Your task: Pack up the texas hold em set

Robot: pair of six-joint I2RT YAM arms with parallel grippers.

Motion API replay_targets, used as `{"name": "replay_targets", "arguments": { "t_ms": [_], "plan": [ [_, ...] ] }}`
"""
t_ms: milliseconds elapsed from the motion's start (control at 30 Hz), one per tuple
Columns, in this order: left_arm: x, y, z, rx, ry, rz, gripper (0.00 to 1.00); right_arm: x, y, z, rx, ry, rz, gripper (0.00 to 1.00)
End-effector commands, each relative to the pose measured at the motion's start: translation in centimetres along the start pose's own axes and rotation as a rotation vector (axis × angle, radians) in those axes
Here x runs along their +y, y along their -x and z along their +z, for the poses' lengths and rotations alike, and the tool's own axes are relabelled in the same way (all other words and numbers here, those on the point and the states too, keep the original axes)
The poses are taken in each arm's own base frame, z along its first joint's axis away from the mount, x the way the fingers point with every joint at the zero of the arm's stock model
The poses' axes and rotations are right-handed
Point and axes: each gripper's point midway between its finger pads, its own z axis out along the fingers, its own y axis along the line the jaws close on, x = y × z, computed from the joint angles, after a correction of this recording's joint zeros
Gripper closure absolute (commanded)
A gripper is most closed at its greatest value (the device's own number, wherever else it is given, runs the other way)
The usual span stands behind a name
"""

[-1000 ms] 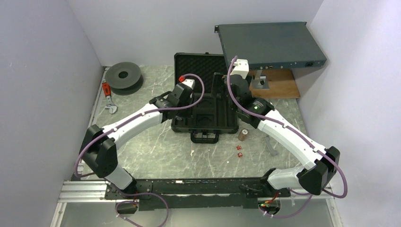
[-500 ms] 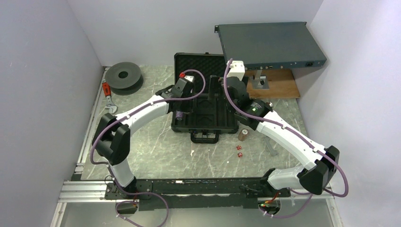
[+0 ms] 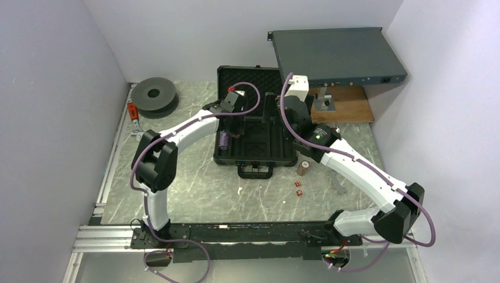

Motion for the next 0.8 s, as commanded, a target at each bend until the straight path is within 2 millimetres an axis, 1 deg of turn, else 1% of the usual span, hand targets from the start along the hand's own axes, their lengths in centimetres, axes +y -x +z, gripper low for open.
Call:
{"name": "replay_targets", "arguments": {
  "t_ms": [0, 133, 267, 400, 533, 567, 767],
  "plan": [
    [-0.6, 3.1, -0.3, -0.06, -0.038, -0.04, 1.0, -0.3, 1.5, -0.9, -0.052, -0.007, 0.03, 0.0],
    [-0.2, 3.0, 0.7, -0.039, -0.024, -0.051, 1.0, -0.1, 1.5, -1.0, -0.054, 0.0, 0.024, 0.0],
    [-0.5, 2.9, 1.2, -0.03, -0.035, -0.051, 1.0, -0.2, 1.5, -1.0, -0.056, -0.001, 0.024, 0.0],
    [-0.7, 3.0, 1.5, -0.035, -0.044, -0.06, 1.0, -0.2, 1.4, -0.9, -0.056, -0.002, 0.022, 0.0],
    [-0.4, 2.9, 1.5, -0.023, -0.023, -0.073, 1.0, -0.2, 1.4, -1.0, -0.055, 0.001, 0.022, 0.0],
    [-0.3, 2.8, 1.5, -0.019, -0.02, -0.076, 0.98, -0.1, 1.4, -1.0, -0.055, 0.002, 0.021, 0.0],
    [-0.5, 2.8, 1.1, -0.038, -0.039, -0.086, 0.78, 0.0, 1.3, -0.9, -0.052, 0.008, 0.017, 0.0]
  ]
}}
